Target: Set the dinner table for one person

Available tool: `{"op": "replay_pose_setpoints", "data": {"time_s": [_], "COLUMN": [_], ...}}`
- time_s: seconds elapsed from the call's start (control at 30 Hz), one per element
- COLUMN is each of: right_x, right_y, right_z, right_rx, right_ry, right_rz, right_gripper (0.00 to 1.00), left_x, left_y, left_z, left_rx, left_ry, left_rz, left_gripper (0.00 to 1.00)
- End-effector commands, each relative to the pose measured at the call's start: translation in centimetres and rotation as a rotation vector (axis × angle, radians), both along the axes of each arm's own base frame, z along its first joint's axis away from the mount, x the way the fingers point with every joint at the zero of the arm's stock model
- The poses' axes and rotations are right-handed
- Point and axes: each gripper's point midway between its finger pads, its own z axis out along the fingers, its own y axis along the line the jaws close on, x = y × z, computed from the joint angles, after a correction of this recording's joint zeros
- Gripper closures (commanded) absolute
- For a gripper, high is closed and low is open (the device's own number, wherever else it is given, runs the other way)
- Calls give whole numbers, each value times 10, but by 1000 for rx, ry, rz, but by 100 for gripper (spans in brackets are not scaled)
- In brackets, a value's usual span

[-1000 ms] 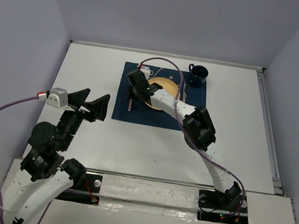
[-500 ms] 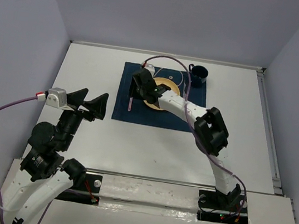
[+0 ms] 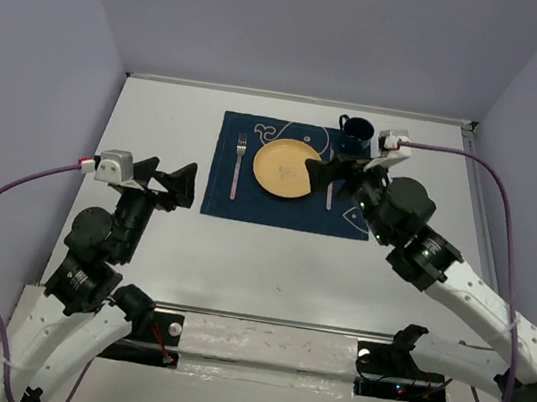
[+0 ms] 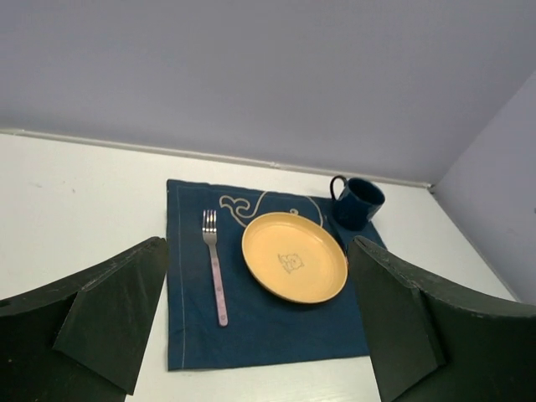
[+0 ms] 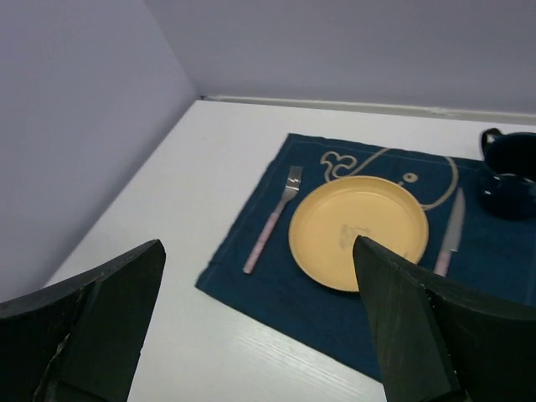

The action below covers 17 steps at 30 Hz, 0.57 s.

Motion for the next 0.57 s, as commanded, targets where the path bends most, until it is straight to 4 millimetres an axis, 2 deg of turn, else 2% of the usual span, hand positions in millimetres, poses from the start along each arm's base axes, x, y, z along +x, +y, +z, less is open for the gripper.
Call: {"op": "replay_pose_setpoints", "data": {"time_s": [0.0, 0.03, 0.07, 0.1, 0.13, 0.2, 0.23, 0.3, 0.47, 0.53], "right_x": [-8, -12, -18, -29, -34, -44, -51, -58, -52, -48], "right_y": [-54, -69, -76, -95, -106, -126, -144, -157, -140, -135], "right_z": [-44, -62, -63, -49, -58, -51, -48, -46, -68, -56], "right_rx": [-194, -207, -193, -133, -116, -62, -7, 47, 20, 23], "right_ry": [12, 56, 54, 18, 24, -7, -29, -48, 1, -12], "right_rz": [-156, -210, -212, -250, -279, -318, -364, -391, -355, -349], "right_gripper": [0, 0, 0, 0, 0, 0, 0, 0, 0, 0], "left_x": [5, 4, 3, 2, 1, -1, -2, -2, -1, 1], "left_y": [-1, 0, 0, 1, 1, 1, 0, -4, -17, -21], "left_z": [8, 10, 11, 12, 13, 14, 15, 15, 15, 13], "left_rx": [22, 18, 14, 14, 10, 3, -3, -13, -14, -11], "left_ry": [-7, -14, -18, -21, -27, -32, -37, -35, -28, -14], "left_rz": [9, 6, 7, 8, 6, 2, -7, -24, -89, -102], "left_gripper": [1, 1, 1, 1, 1, 1, 1, 1, 1, 1]}}
